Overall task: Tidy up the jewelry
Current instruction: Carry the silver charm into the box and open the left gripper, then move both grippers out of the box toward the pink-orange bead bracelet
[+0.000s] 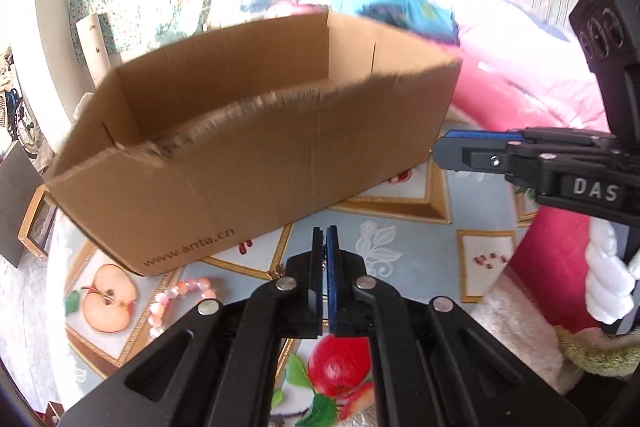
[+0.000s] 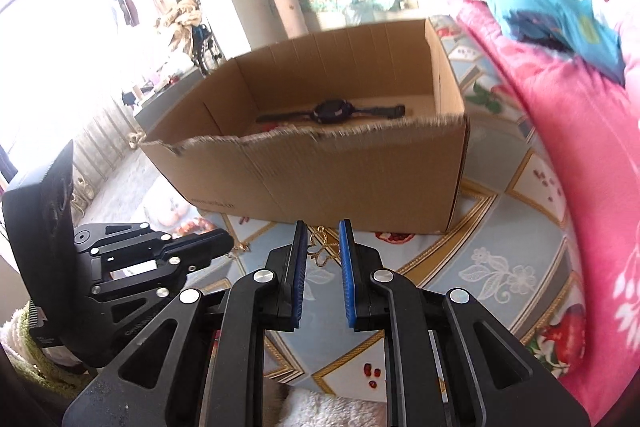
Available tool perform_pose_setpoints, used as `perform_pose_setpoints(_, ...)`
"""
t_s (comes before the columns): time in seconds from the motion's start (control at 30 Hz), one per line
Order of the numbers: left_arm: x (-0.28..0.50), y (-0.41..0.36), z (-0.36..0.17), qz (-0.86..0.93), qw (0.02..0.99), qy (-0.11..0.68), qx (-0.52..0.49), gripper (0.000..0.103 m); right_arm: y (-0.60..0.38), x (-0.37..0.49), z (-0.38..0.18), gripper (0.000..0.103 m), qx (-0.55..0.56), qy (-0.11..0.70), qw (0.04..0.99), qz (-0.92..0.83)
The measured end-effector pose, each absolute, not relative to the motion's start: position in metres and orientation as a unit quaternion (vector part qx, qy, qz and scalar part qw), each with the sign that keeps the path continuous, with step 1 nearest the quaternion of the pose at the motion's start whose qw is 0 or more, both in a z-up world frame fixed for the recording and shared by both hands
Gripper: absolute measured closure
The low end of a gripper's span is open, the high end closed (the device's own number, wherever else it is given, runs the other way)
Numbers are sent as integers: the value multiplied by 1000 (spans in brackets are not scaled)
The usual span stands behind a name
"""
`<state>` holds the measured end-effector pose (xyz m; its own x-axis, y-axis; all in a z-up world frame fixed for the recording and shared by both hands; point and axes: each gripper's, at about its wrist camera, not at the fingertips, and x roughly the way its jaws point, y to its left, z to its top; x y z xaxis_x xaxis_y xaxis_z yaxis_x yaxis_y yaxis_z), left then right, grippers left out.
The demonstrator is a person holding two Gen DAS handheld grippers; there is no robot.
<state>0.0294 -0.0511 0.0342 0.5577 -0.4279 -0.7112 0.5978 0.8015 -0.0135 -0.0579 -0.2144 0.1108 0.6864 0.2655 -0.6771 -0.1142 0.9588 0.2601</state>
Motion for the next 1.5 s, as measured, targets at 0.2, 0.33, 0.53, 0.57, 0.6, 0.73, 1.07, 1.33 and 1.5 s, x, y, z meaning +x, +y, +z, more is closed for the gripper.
perform_pose_setpoints(0.2,17,-37,84,-313,888,326,88,102,-208,-57,140,89,103,353,923,111)
perform_pose_setpoints(0.33,29,-41,121,-328,897,289,68,102,-210,-45,168,89,109,323,932,124)
perform_pose_setpoints(0.53,85,-44,134,-333,889,313,33,102,-217,2,180,89,124,336,922,149)
perform_pose_setpoints(0.57,95,-43,132,-331,885,326,28,102,-218,11,179,89,126,344,918,153)
perform_pose_setpoints(0.6,108,-44,129,-330,879,342,24,102,-219,22,177,89,131,355,912,159)
perform_pose_setpoints(0.73,146,-55,108,-311,864,394,20,102,-223,71,162,89,152,410,881,179)
perform_pose_setpoints(1.07,186,-59,71,-283,830,480,-18,101,-227,135,121,87,183,494,831,178)
perform_pose_setpoints(1.33,189,-53,68,-268,834,481,-34,92,-242,141,116,85,198,488,832,176)
perform_pose_setpoints(1.5,182,-51,75,-267,841,468,-36,83,-246,131,123,85,210,467,840,178)
